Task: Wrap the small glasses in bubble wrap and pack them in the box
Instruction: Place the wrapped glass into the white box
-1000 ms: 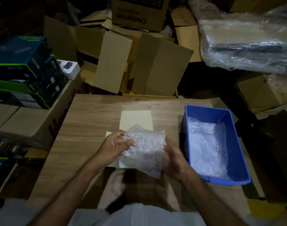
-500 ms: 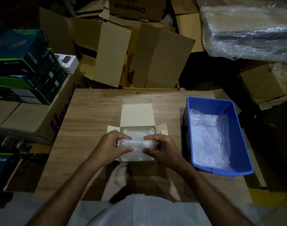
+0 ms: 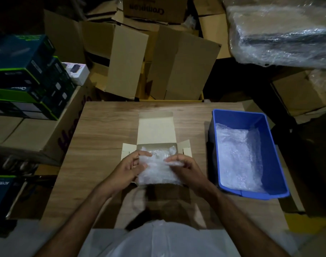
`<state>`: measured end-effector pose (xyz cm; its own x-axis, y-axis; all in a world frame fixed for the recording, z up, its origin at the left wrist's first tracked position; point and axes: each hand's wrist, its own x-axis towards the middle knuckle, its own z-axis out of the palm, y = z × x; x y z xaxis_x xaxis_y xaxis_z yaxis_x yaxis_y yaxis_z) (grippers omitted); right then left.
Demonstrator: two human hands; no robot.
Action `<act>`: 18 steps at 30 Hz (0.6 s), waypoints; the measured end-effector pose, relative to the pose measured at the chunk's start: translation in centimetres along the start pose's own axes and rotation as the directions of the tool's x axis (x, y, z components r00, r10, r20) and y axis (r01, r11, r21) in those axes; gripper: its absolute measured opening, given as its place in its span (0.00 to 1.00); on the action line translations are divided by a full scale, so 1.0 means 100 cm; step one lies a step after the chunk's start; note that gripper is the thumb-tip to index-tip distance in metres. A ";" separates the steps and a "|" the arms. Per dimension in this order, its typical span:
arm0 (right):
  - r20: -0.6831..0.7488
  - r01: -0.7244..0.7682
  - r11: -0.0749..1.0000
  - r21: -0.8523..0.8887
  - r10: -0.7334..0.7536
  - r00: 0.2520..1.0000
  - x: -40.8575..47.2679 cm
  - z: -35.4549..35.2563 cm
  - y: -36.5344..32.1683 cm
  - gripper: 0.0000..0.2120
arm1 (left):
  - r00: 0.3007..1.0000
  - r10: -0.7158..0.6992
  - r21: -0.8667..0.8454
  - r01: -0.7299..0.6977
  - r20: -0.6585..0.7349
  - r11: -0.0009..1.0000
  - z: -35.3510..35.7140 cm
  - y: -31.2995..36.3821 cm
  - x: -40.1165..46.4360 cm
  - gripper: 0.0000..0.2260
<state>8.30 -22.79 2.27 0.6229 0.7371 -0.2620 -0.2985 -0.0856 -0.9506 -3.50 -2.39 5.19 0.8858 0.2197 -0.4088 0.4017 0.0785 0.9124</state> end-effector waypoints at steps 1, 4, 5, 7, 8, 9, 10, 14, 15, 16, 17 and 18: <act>-0.007 -0.025 1.000 0.019 0.025 1.000 -0.003 0.002 0.001 0.14 | 1.000 -0.021 0.017 0.020 0.001 1.000 0.000 -0.002 0.000 0.12; -0.007 -0.088 0.996 0.011 0.088 0.996 -0.007 0.002 0.004 0.15 | 0.994 -0.098 -0.075 0.101 0.043 0.992 -0.008 -0.011 -0.001 0.11; 0.001 -0.091 0.996 0.006 0.091 0.996 -0.007 0.002 0.004 0.11 | 0.990 -0.115 -0.181 0.127 0.078 0.975 -0.011 -0.013 -0.002 0.14; 0.001 -0.081 0.995 0.051 0.081 0.997 -0.008 0.004 0.002 0.04 | 0.982 -0.129 -0.342 0.169 0.137 0.924 -0.013 -0.010 -0.005 0.21; -0.029 -0.042 0.999 0.013 0.043 0.999 -0.007 0.004 0.005 0.07 | 0.983 -0.127 -0.339 0.165 0.133 0.926 -0.012 -0.011 -0.006 0.21; -0.069 0.009 0.998 -0.060 -0.013 0.998 -0.006 0.006 0.007 0.10 | 0.989 -0.113 -0.259 0.134 0.091 0.957 -0.011 -0.010 -0.005 0.18; -0.095 0.060 0.990 -0.131 -0.073 0.993 -0.004 0.007 0.011 0.13 | 0.996 -0.088 -0.141 0.091 0.026 0.986 -0.008 -0.011 -0.002 0.13; -0.132 0.125 0.943 -0.309 -0.172 0.976 0.000 0.011 0.023 0.17 | 0.999 0.028 0.118 -0.026 -0.019 0.993 -0.008 -0.016 0.009 0.23; -0.132 0.144 0.930 -0.339 -0.199 0.971 0.001 0.012 0.027 0.13 | 0.999 0.036 0.175 -0.034 -0.008 0.984 -0.009 -0.016 0.012 0.22; -0.141 0.161 0.917 -0.364 -0.225 0.964 0.003 0.013 0.032 0.09 | 0.999 0.041 0.251 -0.040 0.000 0.967 -0.010 -0.015 0.017 0.20; -0.161 0.171 0.914 -0.369 -0.244 0.956 0.005 0.014 0.036 0.07 | 0.998 0.058 0.332 -0.058 0.009 0.941 -0.012 -0.015 0.022 0.15; -0.190 0.168 0.913 -0.372 -0.252 0.949 0.007 0.016 0.040 0.07 | 0.996 0.085 0.402 -0.086 0.021 0.911 -0.014 -0.014 0.028 0.11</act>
<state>6.37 -21.59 -1.48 0.8038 0.5935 -0.0409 0.1012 -0.2042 -0.9737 -1.94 -0.53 2.76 0.9213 0.2049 -0.3305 0.3835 -0.3386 0.8592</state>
